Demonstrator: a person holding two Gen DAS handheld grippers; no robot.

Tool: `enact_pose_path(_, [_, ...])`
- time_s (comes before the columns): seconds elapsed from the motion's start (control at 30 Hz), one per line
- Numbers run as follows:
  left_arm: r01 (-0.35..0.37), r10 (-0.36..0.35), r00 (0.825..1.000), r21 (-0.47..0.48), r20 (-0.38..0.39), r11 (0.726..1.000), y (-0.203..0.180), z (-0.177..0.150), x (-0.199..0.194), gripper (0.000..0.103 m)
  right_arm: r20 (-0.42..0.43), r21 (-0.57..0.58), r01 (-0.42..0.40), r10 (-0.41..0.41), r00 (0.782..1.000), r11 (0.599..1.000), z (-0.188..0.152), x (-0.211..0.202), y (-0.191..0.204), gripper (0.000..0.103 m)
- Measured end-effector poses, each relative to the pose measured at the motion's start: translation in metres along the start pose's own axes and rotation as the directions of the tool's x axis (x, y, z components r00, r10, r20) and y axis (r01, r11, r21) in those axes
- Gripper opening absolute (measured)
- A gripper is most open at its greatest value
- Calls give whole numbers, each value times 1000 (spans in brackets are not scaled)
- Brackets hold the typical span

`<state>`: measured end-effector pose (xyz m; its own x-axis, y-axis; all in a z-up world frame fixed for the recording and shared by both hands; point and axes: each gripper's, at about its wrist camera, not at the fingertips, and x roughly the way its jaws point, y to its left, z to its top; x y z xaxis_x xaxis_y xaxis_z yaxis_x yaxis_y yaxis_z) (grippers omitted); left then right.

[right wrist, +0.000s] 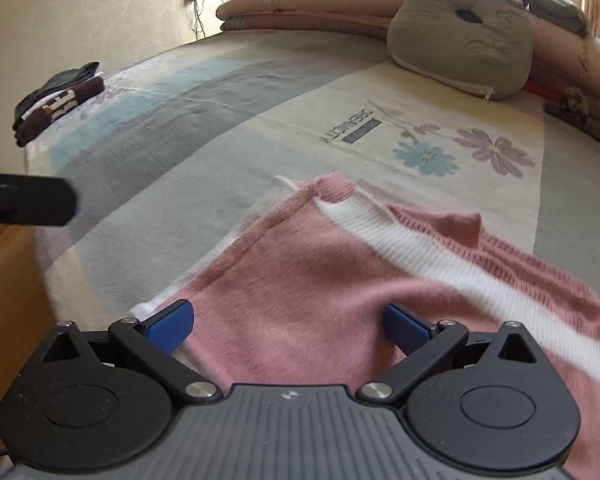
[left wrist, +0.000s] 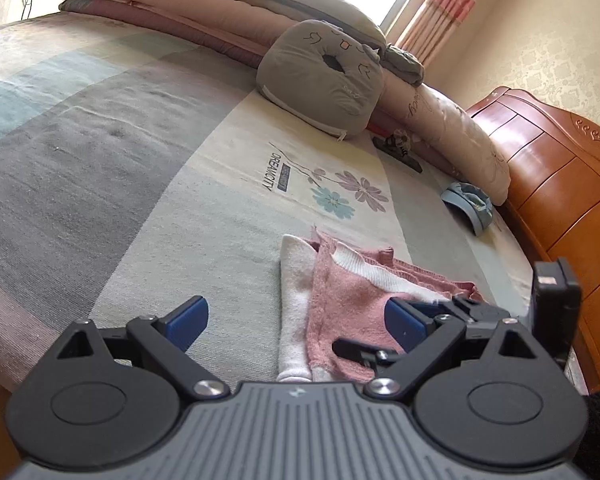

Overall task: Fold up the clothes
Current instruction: 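Roll the left tool and move it to the sweater's side edge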

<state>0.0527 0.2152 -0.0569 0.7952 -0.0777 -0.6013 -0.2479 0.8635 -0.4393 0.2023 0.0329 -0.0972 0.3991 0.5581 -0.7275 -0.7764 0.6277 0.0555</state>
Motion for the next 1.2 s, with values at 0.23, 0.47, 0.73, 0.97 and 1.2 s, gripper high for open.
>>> enact_pose_path(0.23, [15,-14,1000,12,-24,1000,-5,-2,7,95,27,78,23,-25,999,997,11,-4,-24,103])
enact_pose_path(0.47, [62,-58,996,48,-72,997,-24,-8,21,95,51,110,129,-135,990,986,-33,-72,-43,103])
enact_pose_path(0.73, [99,-84,988,112,-132,989,-53,-17,35,95,-2,303,218,-228,974,928,-93,-94,-98,103])
enact_pose_path(0.97, [88,-65,986,148,-155,985,-64,-16,39,95,42,349,219,-249,968,911,-84,-76,-124,103])
enact_pose_path(1.2, [80,-55,985,154,-161,985,-66,-14,46,95,24,338,180,-200,979,924,-71,-86,-101,103])
